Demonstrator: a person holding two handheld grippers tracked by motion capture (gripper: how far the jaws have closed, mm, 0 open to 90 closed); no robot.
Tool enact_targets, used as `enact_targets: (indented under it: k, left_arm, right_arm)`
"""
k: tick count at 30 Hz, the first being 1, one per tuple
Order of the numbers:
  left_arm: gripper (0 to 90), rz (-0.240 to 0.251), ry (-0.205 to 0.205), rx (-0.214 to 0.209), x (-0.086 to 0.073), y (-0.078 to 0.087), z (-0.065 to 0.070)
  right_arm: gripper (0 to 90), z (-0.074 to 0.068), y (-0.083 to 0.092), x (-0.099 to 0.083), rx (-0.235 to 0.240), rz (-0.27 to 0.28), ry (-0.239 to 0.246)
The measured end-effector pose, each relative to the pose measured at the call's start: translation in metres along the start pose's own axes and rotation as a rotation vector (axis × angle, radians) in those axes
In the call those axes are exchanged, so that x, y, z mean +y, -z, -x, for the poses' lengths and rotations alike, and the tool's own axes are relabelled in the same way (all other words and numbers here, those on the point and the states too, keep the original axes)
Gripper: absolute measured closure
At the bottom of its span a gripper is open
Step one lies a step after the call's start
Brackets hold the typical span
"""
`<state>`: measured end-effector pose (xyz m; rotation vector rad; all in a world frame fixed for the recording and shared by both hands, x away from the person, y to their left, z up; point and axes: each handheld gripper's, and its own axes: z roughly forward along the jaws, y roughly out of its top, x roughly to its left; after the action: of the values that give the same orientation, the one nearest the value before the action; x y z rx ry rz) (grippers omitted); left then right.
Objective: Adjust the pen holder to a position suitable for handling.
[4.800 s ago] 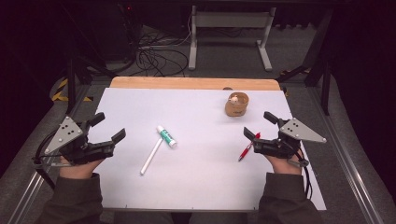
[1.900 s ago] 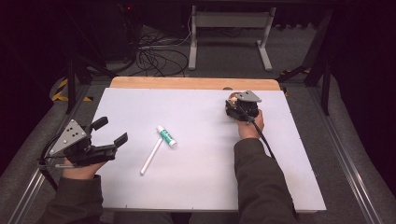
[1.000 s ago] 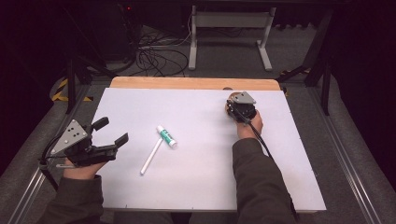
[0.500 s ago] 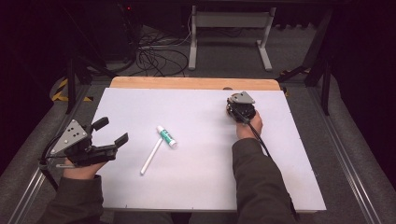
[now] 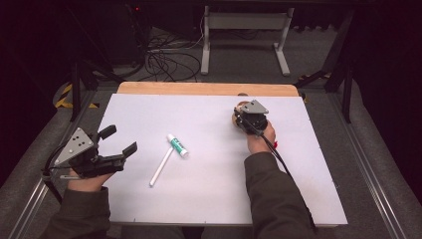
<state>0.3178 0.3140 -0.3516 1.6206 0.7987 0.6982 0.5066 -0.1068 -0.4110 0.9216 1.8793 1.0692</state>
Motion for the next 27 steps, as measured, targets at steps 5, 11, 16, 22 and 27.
enact_targets:
  k: [5, 11, 16, 22, 27]
  left_arm:
    - [12.6, 0.002, -0.003, -0.001, 0.0, 0.0, 0.001]
    - [12.5, -0.002, -0.006, -0.004, 0.001, -0.001, 0.003]
    - [12.5, 0.003, -0.005, -0.003, 0.001, 0.0, 0.004]
    - [12.6, 0.007, -0.007, -0.005, 0.003, 0.002, 0.005]
    - [12.6, 0.005, -0.005, -0.003, 0.003, 0.002, 0.005]
  right_arm:
    - [63.8, -0.014, 0.016, 0.009, 0.048, 0.024, 0.007]
    - [63.8, -0.039, 0.038, 0.015, 0.11, 0.011, 0.023]
    - [63.8, -0.062, 0.053, 0.013, 0.134, 0.024, 0.076]
    - [63.7, -0.085, 0.068, 0.01, 0.194, 0.0, 0.079]
    - [63.7, -0.104, 0.075, 0.01, 0.236, -0.041, 0.08]
